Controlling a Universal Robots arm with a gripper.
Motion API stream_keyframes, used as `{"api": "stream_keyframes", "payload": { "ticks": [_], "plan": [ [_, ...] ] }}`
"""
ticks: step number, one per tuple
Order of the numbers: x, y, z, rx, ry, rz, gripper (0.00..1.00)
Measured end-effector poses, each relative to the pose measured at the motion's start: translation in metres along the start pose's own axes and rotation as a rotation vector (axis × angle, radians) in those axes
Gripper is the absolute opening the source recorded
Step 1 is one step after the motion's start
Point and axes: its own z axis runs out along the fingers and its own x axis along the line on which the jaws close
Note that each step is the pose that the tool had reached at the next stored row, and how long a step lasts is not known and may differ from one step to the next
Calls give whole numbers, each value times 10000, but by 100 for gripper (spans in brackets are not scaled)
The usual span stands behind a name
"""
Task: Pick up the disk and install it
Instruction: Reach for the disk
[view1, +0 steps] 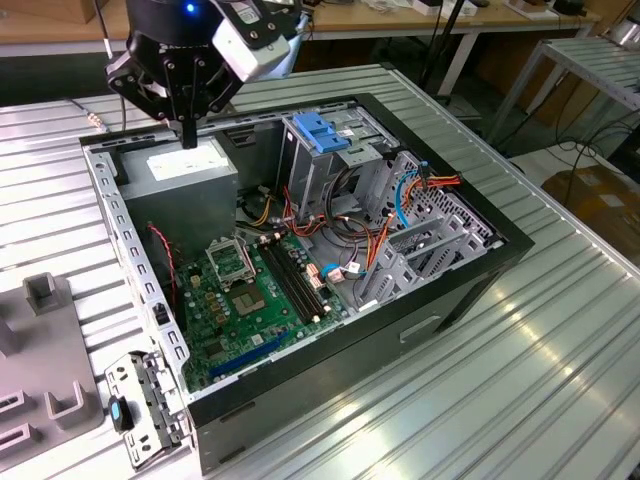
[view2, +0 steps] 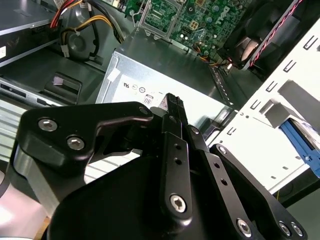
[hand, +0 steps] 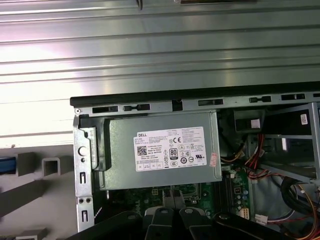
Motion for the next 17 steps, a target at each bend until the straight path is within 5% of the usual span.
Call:
{"api": "stream_keyframes", "payload": {
  "ticks": [17],
  "plan": [
    [39,-3,-1,-1,-1,0,11]
  ]
}}
